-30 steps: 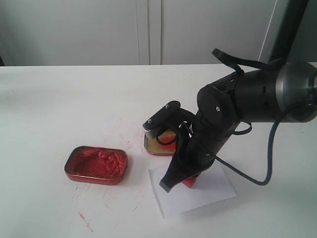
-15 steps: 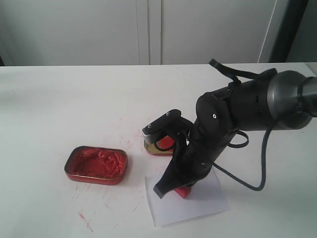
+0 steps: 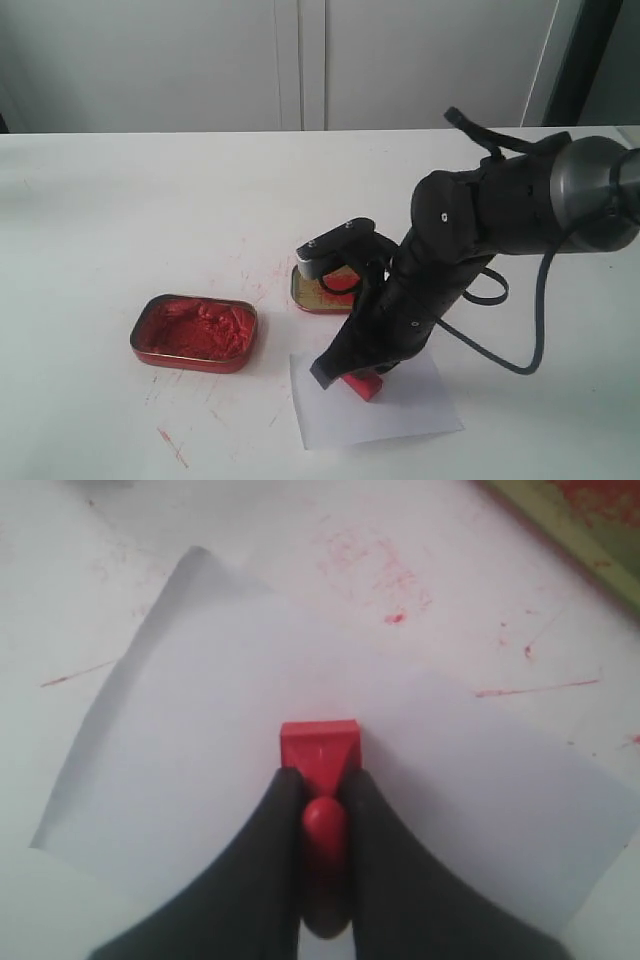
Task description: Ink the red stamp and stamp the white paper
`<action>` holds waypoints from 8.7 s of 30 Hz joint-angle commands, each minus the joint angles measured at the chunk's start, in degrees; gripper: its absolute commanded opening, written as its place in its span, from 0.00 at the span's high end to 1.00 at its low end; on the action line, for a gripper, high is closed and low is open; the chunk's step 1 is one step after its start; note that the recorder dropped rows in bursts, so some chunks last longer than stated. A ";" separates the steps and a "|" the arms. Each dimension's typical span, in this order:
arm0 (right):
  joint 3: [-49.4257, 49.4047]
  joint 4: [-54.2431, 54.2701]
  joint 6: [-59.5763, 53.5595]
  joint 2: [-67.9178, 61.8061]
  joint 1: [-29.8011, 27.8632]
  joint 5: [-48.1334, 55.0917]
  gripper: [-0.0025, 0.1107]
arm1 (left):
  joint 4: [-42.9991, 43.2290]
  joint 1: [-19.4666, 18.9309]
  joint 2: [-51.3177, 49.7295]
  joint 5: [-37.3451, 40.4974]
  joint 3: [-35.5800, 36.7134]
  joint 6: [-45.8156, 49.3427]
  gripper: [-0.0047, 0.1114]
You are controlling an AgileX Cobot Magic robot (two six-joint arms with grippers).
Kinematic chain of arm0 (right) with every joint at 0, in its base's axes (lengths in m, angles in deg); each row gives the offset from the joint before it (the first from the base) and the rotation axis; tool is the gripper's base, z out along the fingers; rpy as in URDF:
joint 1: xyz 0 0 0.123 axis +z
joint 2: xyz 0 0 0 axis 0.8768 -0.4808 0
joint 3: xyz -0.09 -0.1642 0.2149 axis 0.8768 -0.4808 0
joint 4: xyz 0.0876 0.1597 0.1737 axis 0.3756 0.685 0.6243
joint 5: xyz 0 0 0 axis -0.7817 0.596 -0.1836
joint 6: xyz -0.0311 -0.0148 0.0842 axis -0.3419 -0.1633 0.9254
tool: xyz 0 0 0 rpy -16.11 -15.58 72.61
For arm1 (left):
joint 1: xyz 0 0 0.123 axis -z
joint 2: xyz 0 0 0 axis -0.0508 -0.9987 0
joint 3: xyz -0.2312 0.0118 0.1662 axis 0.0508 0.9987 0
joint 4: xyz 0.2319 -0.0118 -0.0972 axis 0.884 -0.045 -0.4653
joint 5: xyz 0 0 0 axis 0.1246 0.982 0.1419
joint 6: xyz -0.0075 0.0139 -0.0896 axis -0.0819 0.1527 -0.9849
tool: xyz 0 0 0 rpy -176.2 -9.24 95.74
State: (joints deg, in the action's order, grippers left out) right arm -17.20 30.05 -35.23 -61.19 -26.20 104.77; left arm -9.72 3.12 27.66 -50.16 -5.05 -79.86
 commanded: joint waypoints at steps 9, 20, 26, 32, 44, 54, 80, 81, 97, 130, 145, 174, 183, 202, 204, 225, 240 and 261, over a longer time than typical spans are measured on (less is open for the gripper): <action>-0.36 13.51 -11.30 -2.44 -6.25 3.68 0.98 | -0.23 -0.15 0.23 -0.06 0.22 0.18 0.96; -0.15 15.07 -12.50 -2.60 -7.15 4.32 0.98 | -0.23 -0.15 0.23 -0.06 0.22 0.18 0.96; 1.14 15.44 -12.36 -0.68 -7.15 5.24 0.98 | -0.23 -0.15 0.23 -0.06 0.22 0.18 0.96; 2.47 16.15 -11.32 1.26 -7.15 7.19 0.98 | -0.23 -0.15 0.23 -0.06 0.22 0.18 0.96; 2.51 17.06 -10.37 2.52 -7.15 8.66 0.98 | -0.23 -0.15 0.23 -0.06 0.22 0.18 0.96; 2.51 22.69 -10.37 2.52 -7.15 10.90 0.98 | -0.23 -0.15 0.23 -0.06 0.22 0.18 0.96; 2.81 37.82 -10.47 2.52 1.96 11.48 0.98 | -0.23 -0.15 0.23 -0.06 0.22 0.18 0.96; 3.03 37.92 -10.47 2.52 2.43 11.48 0.98 | -0.23 -0.15 0.23 -0.06 0.22 0.18 0.96; 5.21 43.18 -10.37 1.47 9.57 4.47 0.98 | -0.23 -0.15 0.23 -0.06 0.22 0.18 0.96; 5.01 56.03 -5.74 -12.63 12.40 -5.22 0.98 | -0.23 -0.15 0.23 -0.06 0.22 0.18 0.96; 5.01 55.82 -4.68 -12.43 12.40 -4.97 0.71 | -0.23 -0.15 0.23 -0.06 0.22 0.18 0.96; 5.01 51.09 -3.95 -11.02 12.40 -5.46 0.53 | -0.23 -0.15 0.23 -0.06 0.22 0.18 0.96; 5.01 33.58 6.72 -7.84 12.30 -8.22 0.53 | -0.23 -0.15 0.23 -0.06 0.22 0.18 0.96; 5.01 20.21 13.60 -6.02 12.30 -8.55 0.54 | -0.23 -0.15 0.23 -0.06 0.22 0.18 0.96; 5.01 18.79 13.60 -5.57 12.30 -8.15 0.56 | -0.23 -0.15 0.23 -0.06 0.22 0.18 0.96; 5.20 1.35 13.60 3.01 12.30 1.22 0.98 | -0.23 -0.15 0.23 -0.06 0.22 0.18 0.96; 5.20 0.46 13.60 5.58 12.18 0.97 0.98 | -0.23 -0.15 0.23 -0.06 0.22 0.18 0.96; 5.20 -0.96 19.92 7.95 -7.88 10.14 0.98 | -0.23 -0.15 0.23 -0.06 0.22 0.18 0.96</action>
State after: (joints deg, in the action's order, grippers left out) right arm -12.13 30.10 -15.88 -54.52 -32.10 113.42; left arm -9.72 3.12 27.66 -50.16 -5.05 -79.71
